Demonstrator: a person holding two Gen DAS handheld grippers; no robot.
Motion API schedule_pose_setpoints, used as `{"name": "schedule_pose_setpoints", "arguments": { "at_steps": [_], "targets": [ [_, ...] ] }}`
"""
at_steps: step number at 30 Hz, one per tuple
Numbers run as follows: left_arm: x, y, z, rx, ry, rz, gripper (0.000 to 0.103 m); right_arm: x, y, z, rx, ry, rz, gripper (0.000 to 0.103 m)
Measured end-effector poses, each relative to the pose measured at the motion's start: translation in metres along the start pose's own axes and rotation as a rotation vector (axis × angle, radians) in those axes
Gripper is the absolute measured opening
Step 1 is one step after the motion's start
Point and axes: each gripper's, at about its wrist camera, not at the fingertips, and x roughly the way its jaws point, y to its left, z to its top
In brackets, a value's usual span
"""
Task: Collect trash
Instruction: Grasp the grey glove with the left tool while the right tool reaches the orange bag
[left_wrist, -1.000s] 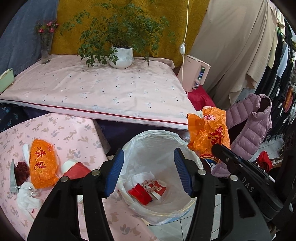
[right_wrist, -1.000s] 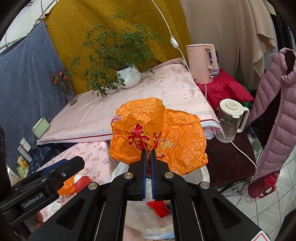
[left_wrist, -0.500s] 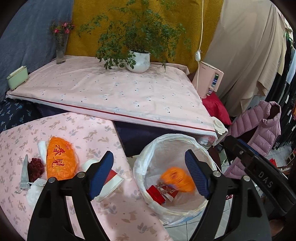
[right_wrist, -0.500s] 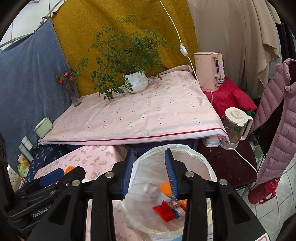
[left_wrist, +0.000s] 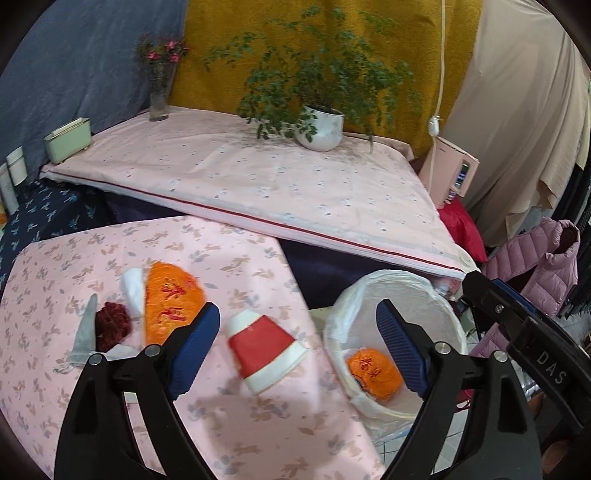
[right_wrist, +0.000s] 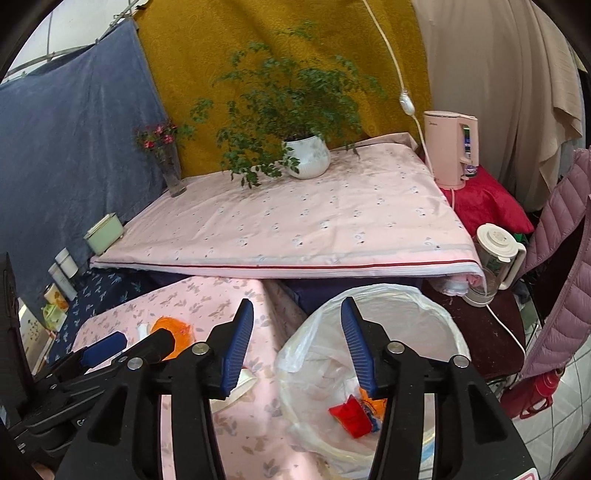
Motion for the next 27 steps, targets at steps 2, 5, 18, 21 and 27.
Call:
{"name": "schedule_pose_setpoints", "arguments": {
  "at_steps": [2,5,18,21,27],
  "targets": [
    [-0.001,0.017,-0.003,-0.024,0.003,0.024,0.087,0.004,0.012,-0.004,-0.015,0.011,0.014,0.052],
    [0.0,0.045,-0.007,-0.064,0.008,0.064,0.089,0.011,0.03,-0.011,-0.039,0.031,0.035,0.053],
    [0.001,0.164,-0.034,-0.188,0.052,0.234,0.089,0.049,0.107,-0.041,-0.126,0.123,0.113,0.057],
    [0.003,0.187,-0.04,-0.206,0.066,0.263,0.089,0.062,0.124,-0.05,-0.143,0.151,0.127,0.058],
    [0.016,0.228,-0.053,-0.231,0.116,0.294,0.089,0.095,0.161,-0.07,-0.187,0.216,0.15,0.058]
  ]
}}
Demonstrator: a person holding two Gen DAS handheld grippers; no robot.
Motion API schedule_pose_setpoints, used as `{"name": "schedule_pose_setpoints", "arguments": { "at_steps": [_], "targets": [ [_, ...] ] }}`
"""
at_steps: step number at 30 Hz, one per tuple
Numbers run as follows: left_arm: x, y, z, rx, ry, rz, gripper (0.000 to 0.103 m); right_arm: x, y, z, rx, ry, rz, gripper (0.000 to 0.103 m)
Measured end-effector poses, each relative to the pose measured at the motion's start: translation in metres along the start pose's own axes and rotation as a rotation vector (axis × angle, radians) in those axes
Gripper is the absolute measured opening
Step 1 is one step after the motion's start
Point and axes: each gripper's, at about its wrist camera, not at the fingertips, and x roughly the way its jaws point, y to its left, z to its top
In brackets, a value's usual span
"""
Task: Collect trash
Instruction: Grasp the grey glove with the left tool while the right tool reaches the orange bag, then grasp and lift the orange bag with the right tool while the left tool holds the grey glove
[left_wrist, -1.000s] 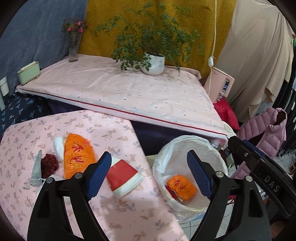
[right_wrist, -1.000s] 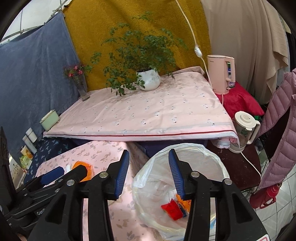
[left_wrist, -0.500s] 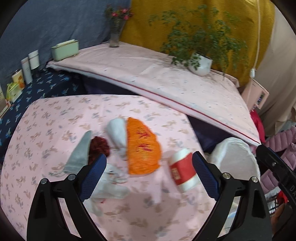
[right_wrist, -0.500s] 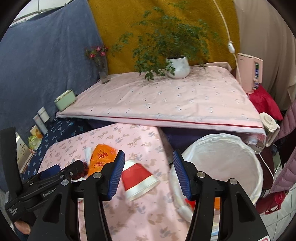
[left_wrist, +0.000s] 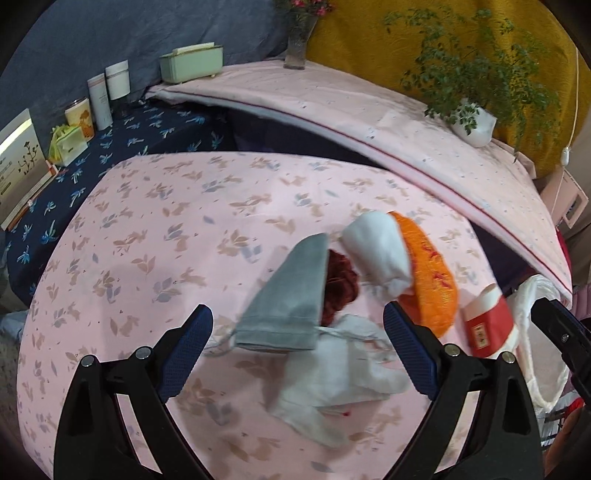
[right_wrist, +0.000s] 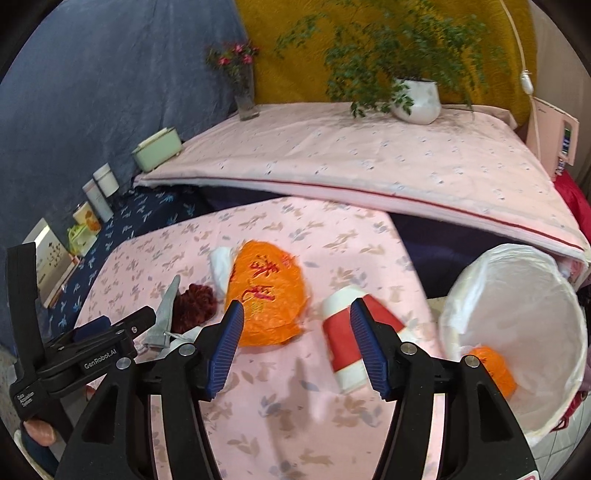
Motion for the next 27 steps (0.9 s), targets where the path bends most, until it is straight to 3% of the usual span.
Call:
{"name": "schedule_pose_setpoints", "arguments": {
  "at_steps": [5,8,13,14,16,20,22,26,27],
  "targets": [
    [0.024,0.013,-0.002,0.015,0.052,-0.006,0.087,0.032,0.019,-0.004,-0.017,0.048,0.013,0.058],
    [0.036,0.017,-0.002,0.013,0.084,-0.032,0.077,0.048,0.027,-0.005,-0.025,0.068,0.019,0.058],
    [0.046,0.02,-0.002,0.004,0.12,-0.118,0.046,0.072,0.037,-0.006,-0.045,0.096,0.013,0.058],
    [0.047,0.019,-0.003,0.006,0.122,-0.127,0.043,0.077,0.038,-0.007,-0.047,0.102,0.01,0.058],
    [0.046,0.019,-0.003,0.011,0.124,-0.146,0.026,0.084,0.038,-0.008,-0.048,0.113,0.002,0.058],
    [0.04,0.02,-0.001,-0.001,0.119,-0.183,0.018,0.096,0.033,-0.012,-0.03,0.14,0.006,0.058],
    [0.035,0.021,0.001,-0.009,0.106,-0.196,0.017,0.098,0.032,-0.014,-0.031,0.144,0.011,0.05],
    [0.021,0.022,0.007,-0.023,0.073,-0.2,0.017,0.097,0.032,-0.014,-0.045,0.152,0.019,0.021],
    [0.017,0.023,0.009,-0.03,0.065,-0.202,0.017,0.095,0.032,-0.013,-0.044,0.149,0.024,0.019]
  ]
}}
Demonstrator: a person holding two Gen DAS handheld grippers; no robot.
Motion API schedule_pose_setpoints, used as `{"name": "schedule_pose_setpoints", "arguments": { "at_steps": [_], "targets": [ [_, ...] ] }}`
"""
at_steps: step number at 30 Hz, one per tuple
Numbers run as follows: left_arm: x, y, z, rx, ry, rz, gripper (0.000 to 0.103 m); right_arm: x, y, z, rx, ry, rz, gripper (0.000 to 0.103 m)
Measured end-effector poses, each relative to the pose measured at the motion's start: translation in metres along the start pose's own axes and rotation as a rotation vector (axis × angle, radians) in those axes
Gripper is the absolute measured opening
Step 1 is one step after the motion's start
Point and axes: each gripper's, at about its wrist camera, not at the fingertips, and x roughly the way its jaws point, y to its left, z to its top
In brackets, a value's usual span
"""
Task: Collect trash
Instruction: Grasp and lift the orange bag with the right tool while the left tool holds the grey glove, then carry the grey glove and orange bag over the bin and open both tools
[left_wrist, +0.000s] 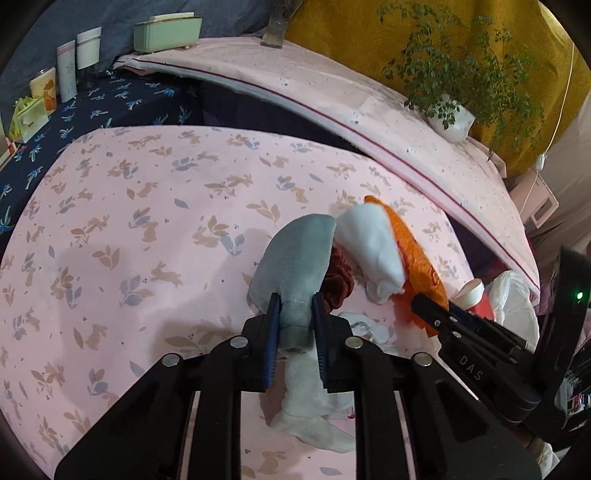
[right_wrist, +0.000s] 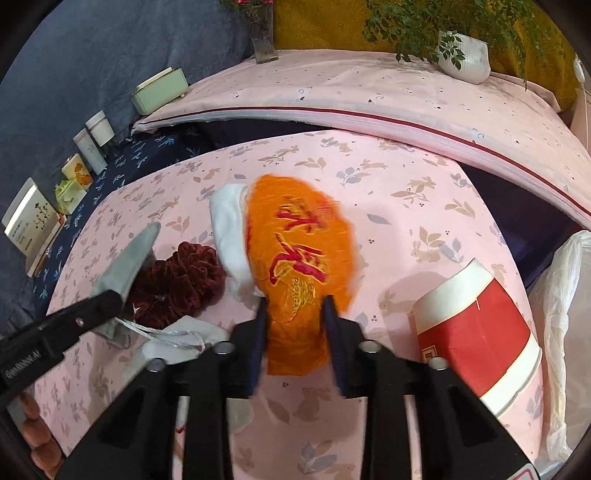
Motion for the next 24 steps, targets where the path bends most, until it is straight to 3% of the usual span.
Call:
{"name": "schedule_pose_setpoints", "arguments": {
  "at_steps": [3,13,24],
  "targets": [
    [-0.014,-0.002,0.005,-0.006,-0.031,-0.004,0.017,-0.011,-0.001,0.002,0.003,-0.02,0.009,0.014],
    [-0.059,-0.036,0.019,0.029,-0.122,-0.025,0.017,-0.082,-0.007,0.023,0.015,-0.16,0.043,0.013],
    [-0.091,-0.136,0.026,0.166,-0.182,-0.11,0.017,-0.153,-0.047,0.025,0.053,-0.267,0.016,0.013]
  ]
}}
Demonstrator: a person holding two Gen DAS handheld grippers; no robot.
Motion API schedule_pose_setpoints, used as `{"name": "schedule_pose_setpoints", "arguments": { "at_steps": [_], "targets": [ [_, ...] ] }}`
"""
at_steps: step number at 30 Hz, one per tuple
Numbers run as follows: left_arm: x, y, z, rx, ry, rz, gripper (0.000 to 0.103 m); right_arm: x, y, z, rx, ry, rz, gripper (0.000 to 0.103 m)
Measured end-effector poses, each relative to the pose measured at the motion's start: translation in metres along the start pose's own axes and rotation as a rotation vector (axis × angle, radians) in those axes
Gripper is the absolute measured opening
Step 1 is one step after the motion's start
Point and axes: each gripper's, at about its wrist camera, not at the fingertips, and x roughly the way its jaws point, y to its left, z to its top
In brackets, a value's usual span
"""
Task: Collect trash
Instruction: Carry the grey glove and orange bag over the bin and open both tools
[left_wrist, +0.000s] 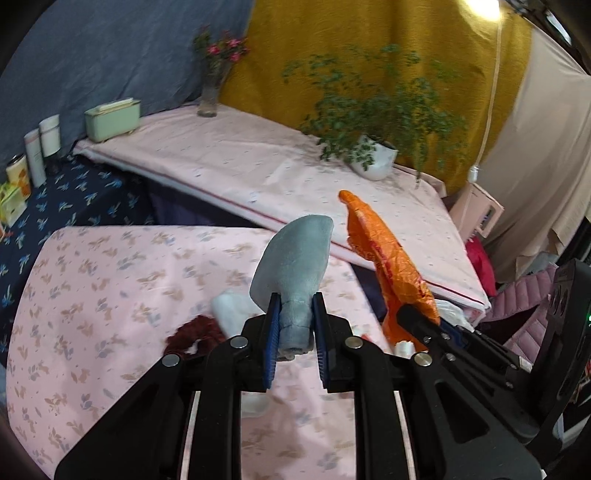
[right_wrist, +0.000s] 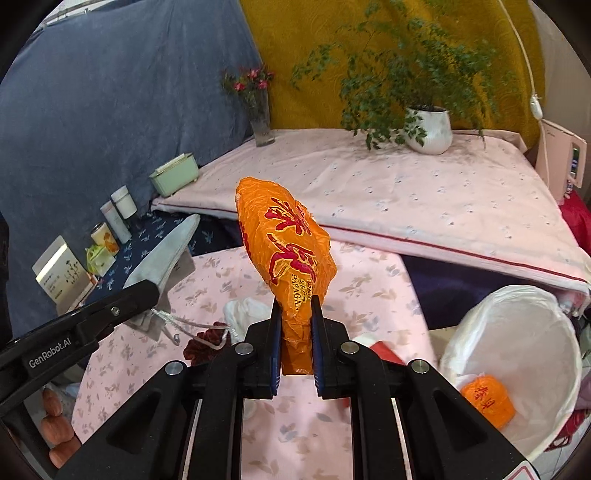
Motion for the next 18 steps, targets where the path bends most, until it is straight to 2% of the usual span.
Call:
{"name": "schedule_pose_setpoints", "arguments": {
  "at_steps": [7,18],
  "targets": [
    [0.007,-0.075,-0.002,0.086,0.007,-0.079,0.017,-0.04,-0.056,0.002,0.073,-0.053,-0.064,0.013],
    [0.046,-0.192,-0.029,0.232,0.094,-0.219,0.017,-0.091,-0.152,-0.014,0.184,-0.094,-0.198,0.013]
  ]
}}
